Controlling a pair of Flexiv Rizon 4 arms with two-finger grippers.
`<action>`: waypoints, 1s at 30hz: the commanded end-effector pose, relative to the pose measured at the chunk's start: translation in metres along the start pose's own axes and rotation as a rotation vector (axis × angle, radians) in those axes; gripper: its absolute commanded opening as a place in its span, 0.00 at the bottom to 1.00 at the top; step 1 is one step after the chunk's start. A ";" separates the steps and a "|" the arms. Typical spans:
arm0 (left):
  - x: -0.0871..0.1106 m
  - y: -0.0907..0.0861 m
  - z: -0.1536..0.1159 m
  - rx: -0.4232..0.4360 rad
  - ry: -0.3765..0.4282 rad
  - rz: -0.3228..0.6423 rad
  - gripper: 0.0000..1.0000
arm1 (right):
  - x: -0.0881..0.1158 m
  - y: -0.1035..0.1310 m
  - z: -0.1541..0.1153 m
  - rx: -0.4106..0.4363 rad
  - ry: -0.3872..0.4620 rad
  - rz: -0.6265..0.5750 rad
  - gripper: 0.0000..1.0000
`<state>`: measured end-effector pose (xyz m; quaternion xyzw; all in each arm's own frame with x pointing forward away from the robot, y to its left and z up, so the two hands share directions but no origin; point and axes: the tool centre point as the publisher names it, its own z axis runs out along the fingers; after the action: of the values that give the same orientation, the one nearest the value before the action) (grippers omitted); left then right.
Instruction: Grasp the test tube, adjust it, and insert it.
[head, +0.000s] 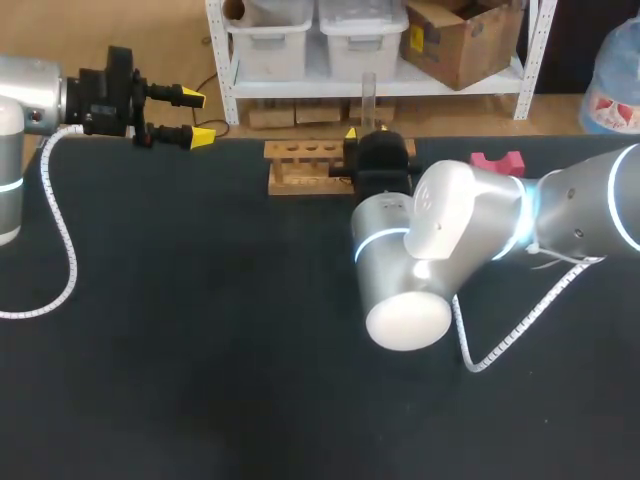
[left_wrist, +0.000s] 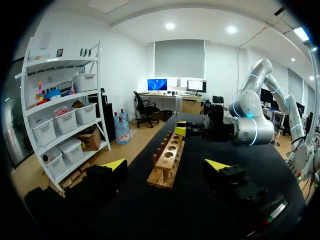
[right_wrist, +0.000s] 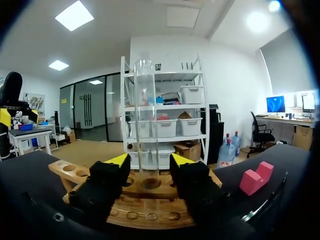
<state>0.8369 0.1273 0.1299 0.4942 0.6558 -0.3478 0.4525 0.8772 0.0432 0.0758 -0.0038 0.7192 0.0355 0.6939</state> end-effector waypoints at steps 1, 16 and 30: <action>0.001 -0.002 0.000 -0.005 -0.002 0.002 1.00 | -0.010 -0.008 -0.009 -0.068 0.002 -0.005 1.00; 0.001 -0.002 0.000 -0.005 -0.002 0.002 1.00 | -0.033 -0.006 -0.061 -0.253 0.168 0.066 1.00; 0.001 -0.002 0.000 -0.005 -0.002 0.002 1.00 | -0.040 -0.017 -0.093 -0.637 0.323 0.147 1.00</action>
<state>0.8369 0.1273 0.1299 0.4942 0.6558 -0.3478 0.4525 0.7891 0.0293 0.1123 -0.0349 0.8191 0.1064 0.5626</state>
